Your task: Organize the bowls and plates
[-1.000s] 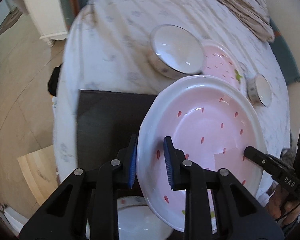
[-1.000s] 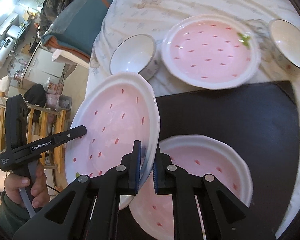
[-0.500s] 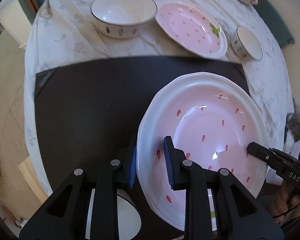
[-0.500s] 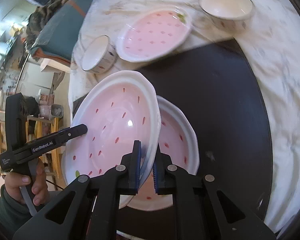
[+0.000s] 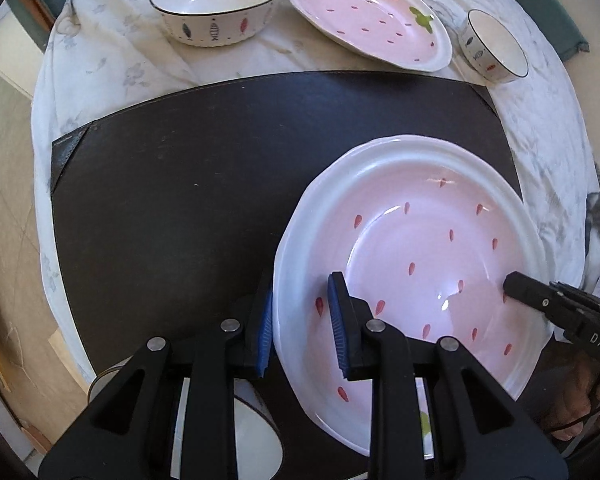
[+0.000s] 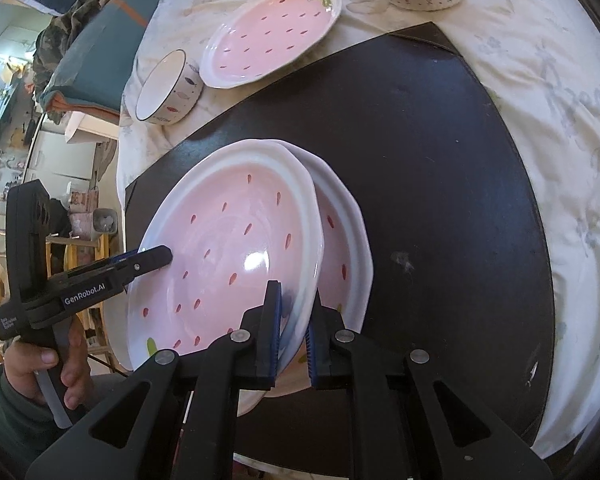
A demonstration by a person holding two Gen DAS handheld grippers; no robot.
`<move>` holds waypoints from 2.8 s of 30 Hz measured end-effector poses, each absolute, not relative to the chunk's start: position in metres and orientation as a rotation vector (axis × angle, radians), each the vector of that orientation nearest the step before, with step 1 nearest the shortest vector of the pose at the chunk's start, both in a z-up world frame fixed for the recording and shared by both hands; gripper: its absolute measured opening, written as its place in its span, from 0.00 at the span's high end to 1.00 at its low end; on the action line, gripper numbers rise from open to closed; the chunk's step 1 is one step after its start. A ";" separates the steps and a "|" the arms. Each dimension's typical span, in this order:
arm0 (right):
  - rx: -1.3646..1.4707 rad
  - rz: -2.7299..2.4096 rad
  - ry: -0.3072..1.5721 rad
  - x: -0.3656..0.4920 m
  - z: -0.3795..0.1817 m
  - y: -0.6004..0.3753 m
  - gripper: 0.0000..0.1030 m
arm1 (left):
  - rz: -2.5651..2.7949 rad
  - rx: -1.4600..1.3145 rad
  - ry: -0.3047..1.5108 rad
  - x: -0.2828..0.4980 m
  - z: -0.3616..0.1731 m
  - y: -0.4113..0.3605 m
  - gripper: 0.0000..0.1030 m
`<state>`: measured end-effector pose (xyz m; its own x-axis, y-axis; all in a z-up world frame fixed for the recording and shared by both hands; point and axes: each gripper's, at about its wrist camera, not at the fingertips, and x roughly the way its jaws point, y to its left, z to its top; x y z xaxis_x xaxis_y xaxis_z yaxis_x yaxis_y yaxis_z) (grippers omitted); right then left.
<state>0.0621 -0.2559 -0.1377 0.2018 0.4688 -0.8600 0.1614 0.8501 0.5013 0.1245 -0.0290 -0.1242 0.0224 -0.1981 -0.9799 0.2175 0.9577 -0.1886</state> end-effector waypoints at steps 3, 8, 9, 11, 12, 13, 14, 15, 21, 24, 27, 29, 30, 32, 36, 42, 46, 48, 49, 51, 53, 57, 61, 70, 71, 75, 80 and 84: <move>0.562 0.219 1.366 0.063 -0.139 -0.259 0.89 | -0.313 0.045 1.526 0.126 -0.128 -0.034 0.79; 0.567 0.201 1.383 0.060 -0.146 -0.260 0.89 | -0.304 0.076 1.534 0.124 -0.131 -0.038 0.79; 0.571 0.198 1.383 0.059 -0.146 -0.261 0.89 | -0.304 0.076 1.534 0.124 -0.132 -0.038 0.79; 0.578 0.194 1.390 0.060 -0.148 -0.261 0.88 | -0.304 0.077 1.539 0.125 -0.133 -0.038 0.79; 0.578 0.194 1.396 0.061 -0.149 -0.260 0.88 | -0.304 0.081 1.540 0.125 -0.134 -0.040 0.79; 0.575 0.191 1.403 0.061 -0.150 -0.260 0.88 | -0.302 0.090 1.541 0.125 -0.135 -0.042 0.79; 0.570 0.189 1.407 0.062 -0.152 -0.259 0.87 | -0.301 0.095 1.544 0.125 -0.136 -0.043 0.79; 0.561 0.186 1.410 0.063 -0.152 -0.259 0.87 | -0.301 0.094 1.562 0.125 -0.137 -0.042 0.79; 0.553 0.158 1.429 0.063 -0.153 -0.260 0.85 | -0.311 0.051 1.595 0.129 -0.142 -0.037 0.78; 0.549 0.156 1.437 0.065 -0.152 -0.257 0.82 | -0.306 0.071 1.587 0.128 -0.142 -0.039 0.76; 0.564 0.154 1.446 0.067 -0.153 -0.257 0.82 | -0.310 0.066 1.592 0.128 -0.143 -0.041 0.76; 0.580 0.155 1.466 0.069 -0.154 -0.258 0.82 | -0.305 0.059 1.597 0.128 -0.144 -0.041 0.76; 0.588 0.159 1.483 0.069 -0.155 -0.259 0.82 | -0.303 0.052 1.599 0.128 -0.145 -0.041 0.76; 0.596 0.164 1.499 0.068 -0.154 -0.261 0.82 | -0.307 0.055 1.597 0.128 -0.145 -0.042 0.76; 0.589 0.154 1.496 0.068 -0.150 -0.263 0.82 | -0.305 0.055 1.596 0.130 -0.143 -0.035 0.76; 0.556 0.101 1.469 0.067 -0.143 -0.273 0.82 | -0.298 0.048 1.606 0.130 -0.143 -0.033 0.76; 0.526 0.094 1.435 0.070 -0.140 -0.272 0.82 | -0.291 0.072 1.596 0.131 -0.141 -0.036 0.76; 0.507 0.098 1.421 0.072 -0.140 -0.268 0.82 | -0.298 0.063 1.589 0.133 -0.136 -0.036 0.76; 0.486 0.104 1.416 0.072 -0.139 -0.265 0.82 | -0.293 0.065 1.580 0.133 -0.134 -0.036 0.76; 0.450 0.117 1.408 0.072 -0.136 -0.259 0.82 | -0.274 0.074 1.557 0.134 -0.128 -0.032 0.76; 0.396 0.121 1.403 0.073 -0.134 -0.251 0.82 | -0.266 0.069 1.549 0.136 -0.128 -0.029 0.76; 0.277 0.069 1.410 0.076 -0.137 -0.241 0.82 | -0.275 0.072 1.547 0.138 -0.131 -0.030 0.75; 0.291 0.063 1.428 0.074 -0.145 -0.245 0.82 | -0.271 0.117 1.534 0.135 -0.134 -0.040 0.76; 0.266 0.110 1.346 0.068 -0.120 -0.239 0.81 | -0.288 0.209 1.461 0.111 -0.113 -0.062 0.67; 0.261 0.116 1.332 0.067 -0.116 -0.237 0.81 | -0.292 0.223 1.457 0.108 -0.111 -0.062 0.66; 0.226 0.150 1.303 0.065 -0.107 -0.226 0.81 | -0.258 0.252 1.393 0.096 -0.100 -0.067 0.50; 0.225 0.160 1.291 0.062 -0.103 -0.220 0.68 | -0.188 0.251 1.324 0.096 -0.086 -0.055 0.40; 0.266 0.183 1.239 0.059 -0.095 -0.220 0.24 | -0.133 0.203 1.255 0.098 -0.073 -0.035 0.38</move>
<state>0.0586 -0.2204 -0.0946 0.3168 0.2804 -0.9061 0.0065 0.9546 0.2977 0.0976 -0.0348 -0.0729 0.3066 0.0112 -0.9518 0.2112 0.9742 0.0795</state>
